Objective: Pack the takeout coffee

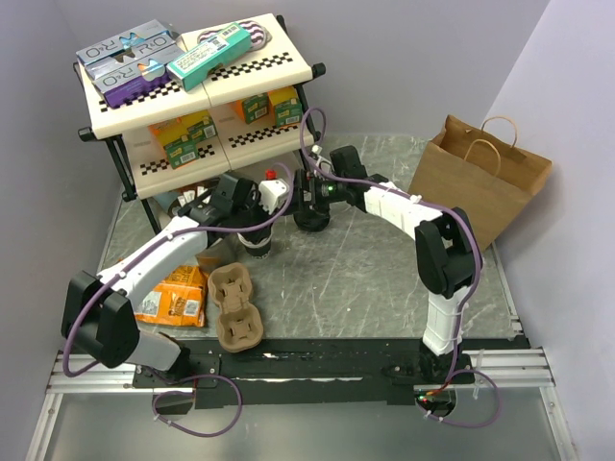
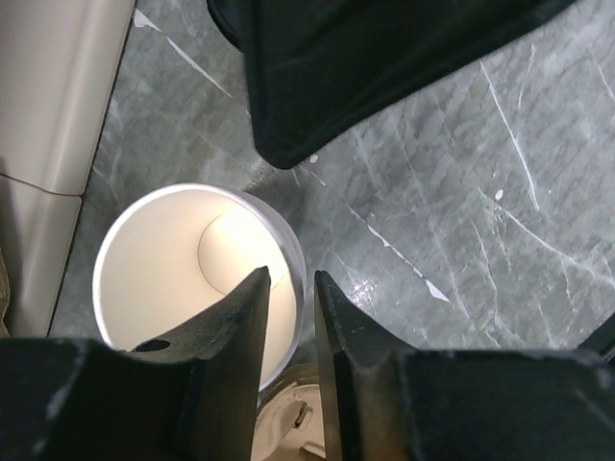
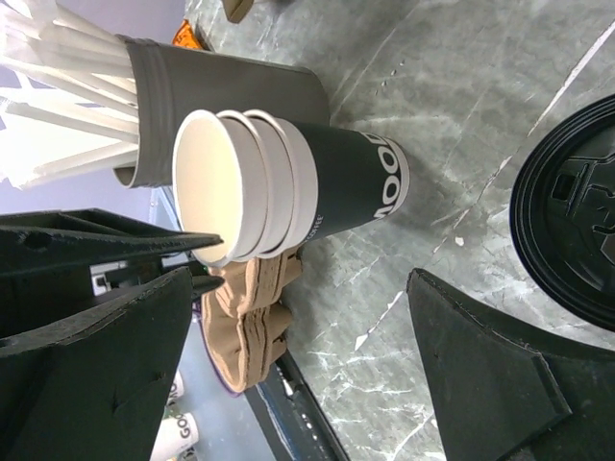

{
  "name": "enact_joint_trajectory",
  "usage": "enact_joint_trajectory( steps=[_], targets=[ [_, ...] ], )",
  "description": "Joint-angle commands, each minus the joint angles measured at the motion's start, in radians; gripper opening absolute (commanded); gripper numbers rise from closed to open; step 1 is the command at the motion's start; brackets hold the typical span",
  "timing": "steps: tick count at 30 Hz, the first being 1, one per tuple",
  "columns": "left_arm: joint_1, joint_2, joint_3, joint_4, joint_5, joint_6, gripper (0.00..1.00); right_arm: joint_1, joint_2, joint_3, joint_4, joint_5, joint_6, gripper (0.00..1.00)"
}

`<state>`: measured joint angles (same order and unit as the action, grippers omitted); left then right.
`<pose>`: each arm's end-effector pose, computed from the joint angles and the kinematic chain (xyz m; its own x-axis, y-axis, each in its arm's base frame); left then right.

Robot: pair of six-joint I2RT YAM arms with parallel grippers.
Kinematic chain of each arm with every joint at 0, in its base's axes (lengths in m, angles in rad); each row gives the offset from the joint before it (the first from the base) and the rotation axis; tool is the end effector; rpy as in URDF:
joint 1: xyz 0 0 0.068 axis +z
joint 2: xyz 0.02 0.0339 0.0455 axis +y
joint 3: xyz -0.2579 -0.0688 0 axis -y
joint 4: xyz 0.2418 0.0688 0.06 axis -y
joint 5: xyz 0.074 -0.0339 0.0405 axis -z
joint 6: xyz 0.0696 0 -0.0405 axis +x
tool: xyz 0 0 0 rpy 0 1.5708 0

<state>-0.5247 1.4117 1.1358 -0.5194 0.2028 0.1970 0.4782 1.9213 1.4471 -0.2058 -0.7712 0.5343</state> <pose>0.2766 -0.1763 0.2585 -0.4861 0.5029 -0.7147 0.7218 0.6921 -0.0040 0.3749 0.2490 0.2208 -0.8935 -0.0518 -0.4460 -0.4138 0.4806 0.7732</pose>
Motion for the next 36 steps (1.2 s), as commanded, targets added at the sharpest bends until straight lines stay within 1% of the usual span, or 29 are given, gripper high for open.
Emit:
enact_joint_trajectory(
  steps=[1, 8, 9, 11, 12, 16, 17, 22, 28, 36],
  targets=[
    [-0.011, 0.013, 0.051, -0.024, -0.013, 0.030, 0.31, -0.003, 0.004, -0.004, 0.037, -0.019, 0.027, 0.98],
    [-0.011, 0.018, 0.048, -0.021, -0.020, 0.028, 0.24, -0.001, 0.002, -0.001, 0.026, -0.013, 0.016, 0.98],
    [-0.011, 0.020, 0.050, -0.022, -0.019, 0.030, 0.21, -0.001, 0.002, -0.001, 0.023, -0.010, 0.013, 0.98],
    [-0.011, 0.021, 0.048, -0.025, -0.019, 0.033, 0.18, -0.001, 0.005, 0.001, 0.020, -0.010, 0.010, 0.98],
    [-0.011, 0.020, 0.050, -0.027, -0.019, 0.033, 0.13, -0.001, 0.005, 0.001, 0.017, -0.010, 0.004, 0.98],
    [-0.011, 0.020, 0.051, -0.031, -0.019, 0.041, 0.06, 0.008, 0.008, 0.001, 0.006, -0.013, -0.011, 0.98],
    [-0.011, 0.018, 0.050, -0.033, -0.020, 0.039, 0.01, 0.011, 0.010, -0.002, 0.005, -0.014, -0.013, 0.98],
    [-0.011, 0.012, 0.048, -0.024, -0.032, 0.035, 0.01, 0.025, 0.021, 0.010, -0.024, 0.000, -0.045, 0.98],
    [-0.008, 0.010, 0.050, 0.009, -0.086, 0.009, 0.01, 0.043, 0.051, 0.042, -0.027, -0.037, -0.059, 0.99],
    [0.005, 0.013, 0.064, 0.015, -0.057, -0.044, 0.01, 0.048, 0.082, 0.067, -0.023, -0.039, -0.050, 0.99]
  ],
)
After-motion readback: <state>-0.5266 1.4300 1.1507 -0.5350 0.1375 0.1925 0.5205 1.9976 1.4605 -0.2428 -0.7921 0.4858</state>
